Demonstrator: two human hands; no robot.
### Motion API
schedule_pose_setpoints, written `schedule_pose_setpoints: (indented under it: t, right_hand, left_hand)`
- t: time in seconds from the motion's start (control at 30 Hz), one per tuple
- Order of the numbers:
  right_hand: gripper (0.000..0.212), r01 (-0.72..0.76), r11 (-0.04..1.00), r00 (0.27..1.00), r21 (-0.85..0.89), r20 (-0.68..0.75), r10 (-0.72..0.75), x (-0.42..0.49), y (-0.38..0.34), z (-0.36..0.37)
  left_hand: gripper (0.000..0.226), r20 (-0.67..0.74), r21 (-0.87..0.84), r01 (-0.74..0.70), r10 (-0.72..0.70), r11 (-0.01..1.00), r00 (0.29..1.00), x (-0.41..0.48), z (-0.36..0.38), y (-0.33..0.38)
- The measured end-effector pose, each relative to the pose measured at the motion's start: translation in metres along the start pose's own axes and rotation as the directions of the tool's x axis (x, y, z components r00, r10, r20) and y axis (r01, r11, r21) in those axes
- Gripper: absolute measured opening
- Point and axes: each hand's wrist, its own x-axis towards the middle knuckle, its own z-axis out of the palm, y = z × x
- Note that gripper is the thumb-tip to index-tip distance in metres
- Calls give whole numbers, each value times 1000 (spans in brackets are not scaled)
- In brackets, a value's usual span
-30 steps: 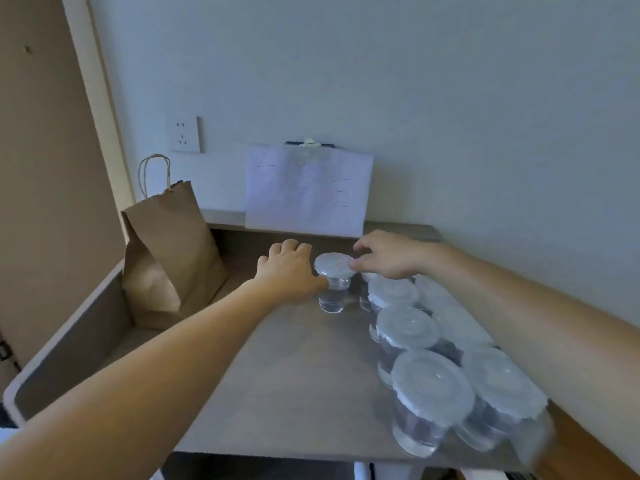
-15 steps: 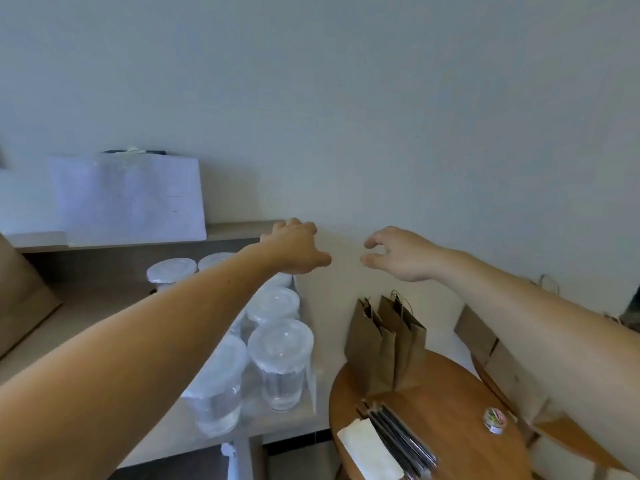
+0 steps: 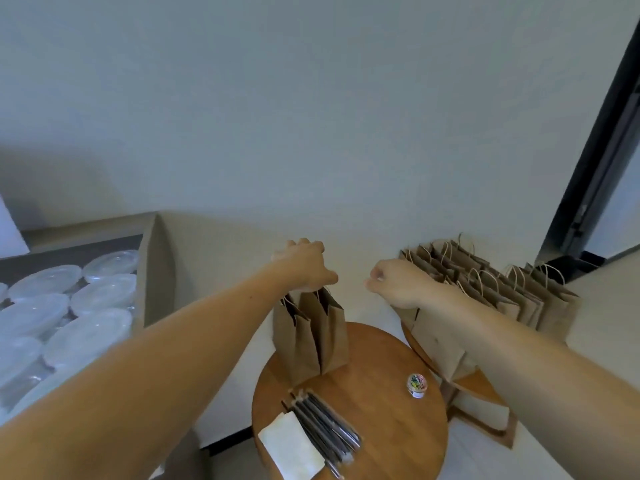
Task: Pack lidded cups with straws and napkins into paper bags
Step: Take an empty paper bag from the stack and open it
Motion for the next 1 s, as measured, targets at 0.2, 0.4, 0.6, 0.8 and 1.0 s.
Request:
schedule_pose_setpoints:
  t: [0.2, 0.4, 0.6, 0.8, 1.0]
  right_hand:
    - [40, -88, 996, 995, 22, 54, 87, 62, 48, 18]
    - [53, -95, 995, 990, -9, 107, 96, 133, 69, 41]
    - [36, -61, 998, 980, -17, 189, 64, 206, 85, 87]
    - [30, 18, 1000, 944, -2, 330, -16, 280, 108, 143]
    - [38, 99, 995, 888, 28, 449, -101, 331, 125, 193]
  left_hand:
    - [70, 66, -72, 18, -13, 997, 998, 85, 57, 2]
    - [62, 109, -74, 66, -57, 995, 992, 140, 108, -16]
    - [58, 148, -206, 164, -135, 965, 980, 173, 149, -30]
    - [53, 120, -297, 375, -356, 878, 927, 179, 193, -34]
    - [59, 104, -354, 535, -536, 767, 838, 178, 225, -29]
